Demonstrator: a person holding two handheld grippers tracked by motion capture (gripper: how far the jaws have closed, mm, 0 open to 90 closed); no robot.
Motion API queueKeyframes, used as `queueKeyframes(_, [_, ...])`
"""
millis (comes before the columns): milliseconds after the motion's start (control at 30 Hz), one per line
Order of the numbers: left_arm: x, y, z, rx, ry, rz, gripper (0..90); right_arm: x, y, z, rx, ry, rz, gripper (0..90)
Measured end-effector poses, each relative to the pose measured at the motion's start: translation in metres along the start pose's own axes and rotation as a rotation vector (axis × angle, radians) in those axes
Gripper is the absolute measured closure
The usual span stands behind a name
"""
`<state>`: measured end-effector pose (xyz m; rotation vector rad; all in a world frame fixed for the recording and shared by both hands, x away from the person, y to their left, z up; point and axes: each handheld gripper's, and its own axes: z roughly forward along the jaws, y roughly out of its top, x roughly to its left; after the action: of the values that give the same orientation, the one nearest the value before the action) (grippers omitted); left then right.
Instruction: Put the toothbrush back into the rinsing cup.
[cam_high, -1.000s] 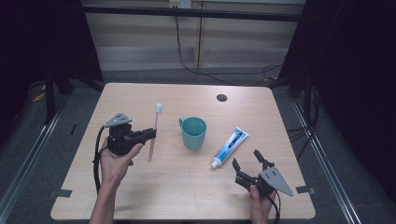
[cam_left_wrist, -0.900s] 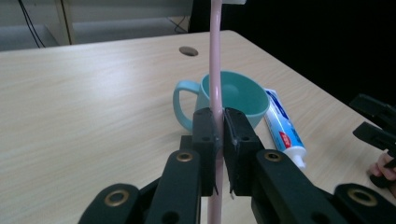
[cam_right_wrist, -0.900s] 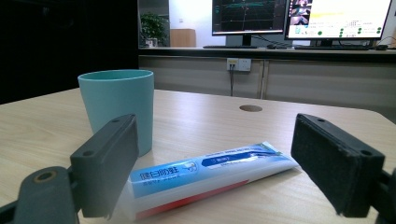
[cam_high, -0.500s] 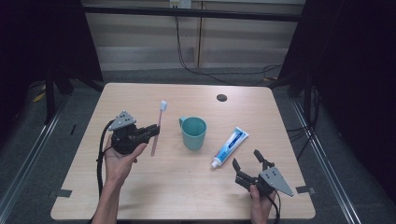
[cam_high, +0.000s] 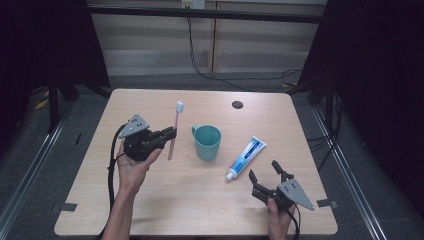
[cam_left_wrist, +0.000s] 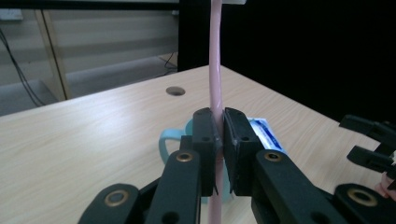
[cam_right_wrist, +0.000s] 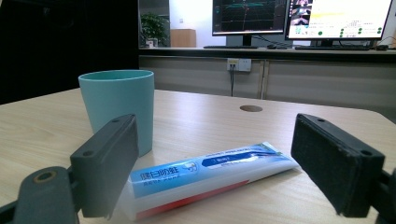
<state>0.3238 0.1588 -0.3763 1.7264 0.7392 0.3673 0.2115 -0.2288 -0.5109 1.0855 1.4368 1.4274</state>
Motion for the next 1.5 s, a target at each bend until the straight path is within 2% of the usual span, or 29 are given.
queueKeyframes(233, [0.001,0.005,0.003,-0.056,-0.001,-0.017,84.0,0.000,0.000,0.000,0.000,0.001,-0.001,14.6])
queueKeyframes(400, [0.000,0.011,0.004,-0.076,-0.010,0.010,84.0,0.000,0.000,0.000,0.000,0.001,-0.001,14.6])
queueKeyframes(500, [0.000,0.014,0.007,-0.090,-0.007,0.002,84.0,0.000,0.000,0.000,0.001,0.001,-0.001,14.6])
queueKeyframes(633, [-0.001,0.017,0.009,-0.099,0.031,0.013,84.0,0.000,0.000,0.000,0.000,0.001,0.000,14.6])
queueKeyframes(733, [0.000,0.018,0.011,-0.104,0.019,0.002,84.0,0.000,0.000,0.000,0.000,0.003,0.001,14.6])
queueKeyframes(767, [0.000,0.019,0.013,-0.101,0.023,0.016,84.0,0.000,0.000,0.000,0.000,0.003,0.000,14.6])
queueKeyframes(867, [-0.002,0.021,0.017,-0.106,0.007,0.018,84.0,0.000,0.000,0.000,-0.001,0.003,-0.001,14.5])
queueKeyframes(1100, [-0.008,0.023,0.028,-0.114,-0.057,0.020,84.0,0.000,0.000,0.000,-0.005,0.002,-0.002,14.6])
queueKeyframes(1200, [-0.011,0.025,0.036,-0.119,-0.067,0.032,84.0,0.000,0.000,0.000,-0.005,0.003,-0.002,14.5])
queueKeyframes(1500, [-0.012,0.031,0.049,-0.134,-0.089,0.027,84.0,0.000,0.000,-0.001,-0.004,0.002,-0.003,14.6])
